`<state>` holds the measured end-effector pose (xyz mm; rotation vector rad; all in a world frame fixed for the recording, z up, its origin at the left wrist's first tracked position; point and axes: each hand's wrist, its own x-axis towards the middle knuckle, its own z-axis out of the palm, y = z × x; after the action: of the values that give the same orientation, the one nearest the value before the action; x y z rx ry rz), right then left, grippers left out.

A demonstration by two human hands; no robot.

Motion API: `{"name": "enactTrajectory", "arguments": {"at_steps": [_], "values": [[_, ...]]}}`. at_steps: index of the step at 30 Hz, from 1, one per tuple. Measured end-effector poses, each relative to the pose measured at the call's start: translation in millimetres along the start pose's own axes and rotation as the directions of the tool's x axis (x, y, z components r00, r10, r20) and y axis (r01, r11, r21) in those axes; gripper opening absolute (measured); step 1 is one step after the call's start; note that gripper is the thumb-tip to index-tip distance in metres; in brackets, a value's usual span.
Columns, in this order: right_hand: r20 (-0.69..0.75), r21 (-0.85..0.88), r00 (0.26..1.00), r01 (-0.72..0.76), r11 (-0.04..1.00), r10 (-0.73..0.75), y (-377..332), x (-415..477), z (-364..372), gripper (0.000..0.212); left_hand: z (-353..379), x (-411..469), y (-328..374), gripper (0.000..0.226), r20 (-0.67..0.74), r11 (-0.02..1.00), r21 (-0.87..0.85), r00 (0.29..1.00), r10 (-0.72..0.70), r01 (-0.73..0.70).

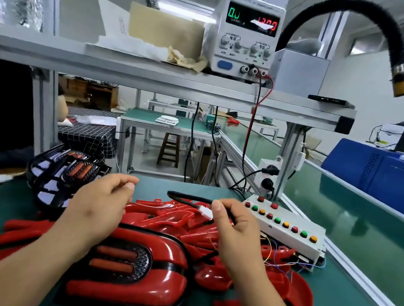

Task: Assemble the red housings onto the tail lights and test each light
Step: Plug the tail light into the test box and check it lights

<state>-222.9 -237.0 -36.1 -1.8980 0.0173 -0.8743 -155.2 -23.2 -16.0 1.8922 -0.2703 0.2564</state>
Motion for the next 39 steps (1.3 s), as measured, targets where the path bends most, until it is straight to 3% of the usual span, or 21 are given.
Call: {"name": "enactTrajectory", "arguments": {"at_steps": [2,5,10,12,15,17,20,22,24,27,33,37,39], "values": [[0.013,-0.016,0.999,0.033,0.999,-0.033,-2.4,-1.5,-0.8,0.016,17.4,9.7,13.2,0.015,0.165,0.957,-0.188,0.968,-0.189,0.219],[0.034,-0.034,0.995,0.099,0.994,-0.098,-7.7,-3.3,-0.7,0.018,36.0,22.0,29.9,0.03,0.34,0.776,-0.348,0.842,-0.419,0.526],[0.127,-0.101,0.973,0.204,0.974,-0.191,-7.8,-1.8,-1.6,0.017,47.5,42.4,42.8,0.026,0.509,0.45,-0.564,0.721,-0.471,0.692],[0.184,-0.134,0.961,0.234,0.963,-0.208,-6.5,-2.1,-2.4,0.023,47.4,48.9,44.4,0.024,0.526,0.411,-0.562,0.693,-0.493,0.718],[0.232,-0.151,0.945,0.269,0.951,-0.23,-3.4,-3.3,-3.3,0.027,48.1,52.1,45.4,0.025,0.49,0.496,-0.493,0.699,-0.521,0.715],[0.227,-0.157,0.951,0.25,0.955,-0.211,-3.5,-4.2,-2.9,0.03,52.0,49.2,47.6,0.03,0.444,0.573,-0.471,0.741,-0.503,0.671],[0.052,-0.121,0.978,0.208,0.97,-0.204,-2.2,-2.6,-4.3,0.032,61.6,39.1,52.1,0.024,0.294,0.765,-0.375,0.85,-0.438,0.524],[-0.088,-0.192,0.974,0.187,0.963,-0.207,0.8,2.2,-7.2,0.039,67.0,28.6,57.6,0.013,0.231,0.832,-0.359,0.904,-0.361,0.424],[-0.159,-0.303,0.965,0.151,0.941,-0.206,3.8,7.5,-11.6,0.051,71.4,14.9,65.7,0.008,0.274,0.851,-0.368,0.918,-0.288,0.376],[-0.127,-0.431,0.976,0.104,0.896,-0.175,6.7,12.3,-17.4,0.053,77.7,-2.0,73.3,0.011,0.326,0.877,-0.363,0.924,-0.198,0.316],[-0.07,-0.439,0.99,0.083,0.895,-0.126,11.9,12.7,-22.5,0.018,73.8,-3.4,72.0,0.009,0.163,0.919,-0.339,0.975,-0.153,0.201],[-0.013,-0.432,0.988,0.135,0.892,-0.156,11.5,14.7,-22.6,0.02,72.3,2.6,61.9,0.009,0.084,0.931,-0.317,0.983,-0.161,0.179],[0.048,-0.43,0.983,0.178,0.885,-0.175,12.9,15.0,-22.6,0.017,69.7,5.8,54.5,0.01,0.055,0.968,-0.224,0.993,-0.104,0.114]]}}
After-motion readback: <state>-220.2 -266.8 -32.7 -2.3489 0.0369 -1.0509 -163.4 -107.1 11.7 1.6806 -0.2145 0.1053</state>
